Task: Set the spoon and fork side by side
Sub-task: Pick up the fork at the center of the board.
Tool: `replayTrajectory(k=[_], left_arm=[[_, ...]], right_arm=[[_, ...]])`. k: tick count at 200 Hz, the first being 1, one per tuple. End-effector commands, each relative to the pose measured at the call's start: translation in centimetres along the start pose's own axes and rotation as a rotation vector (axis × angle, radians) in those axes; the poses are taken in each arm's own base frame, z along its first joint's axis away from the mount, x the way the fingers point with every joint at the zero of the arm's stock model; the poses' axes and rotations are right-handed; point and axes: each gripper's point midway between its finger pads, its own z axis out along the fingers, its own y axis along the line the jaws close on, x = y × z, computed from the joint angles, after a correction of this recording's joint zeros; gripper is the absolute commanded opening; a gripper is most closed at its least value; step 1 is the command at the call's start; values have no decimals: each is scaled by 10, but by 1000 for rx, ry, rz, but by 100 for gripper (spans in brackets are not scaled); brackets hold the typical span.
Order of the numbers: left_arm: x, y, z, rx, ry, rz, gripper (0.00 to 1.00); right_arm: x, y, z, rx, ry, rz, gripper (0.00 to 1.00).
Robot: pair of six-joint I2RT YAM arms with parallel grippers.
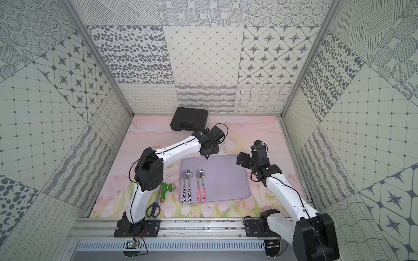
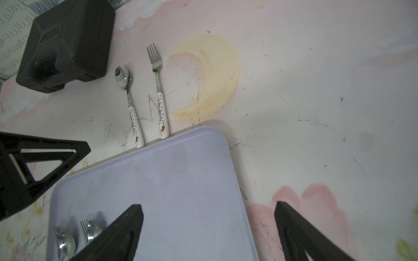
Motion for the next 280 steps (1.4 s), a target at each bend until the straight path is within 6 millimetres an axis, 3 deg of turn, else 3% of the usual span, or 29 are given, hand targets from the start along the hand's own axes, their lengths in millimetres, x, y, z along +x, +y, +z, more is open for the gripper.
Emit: replayTrajectory(k=[1, 65, 96, 140, 187, 229, 280], left_arm=[[-9, 3, 10, 18, 50, 47, 40], [-30, 16, 2, 104, 29, 45, 40], [-41, 36, -12, 144, 7, 12, 40], [-49, 73, -31, 177, -34, -15, 39], [-44, 110, -43, 198, -82, -45, 40], [-29, 139, -45, 171, -110, -32, 48], [-5, 146, -49, 254, -150, -22, 65]], right_arm=[[-17, 17, 6, -20, -17, -49, 93], [-20, 51, 51, 1, 99, -144, 77], [-24, 69, 79, 20, 158, -194, 70], [-25, 78, 118, 48, 238, -230, 63], [-25, 82, 152, 92, 312, -257, 52], [-18, 75, 171, 146, 363, -273, 47], [-11, 73, 183, 175, 397, -279, 37]])
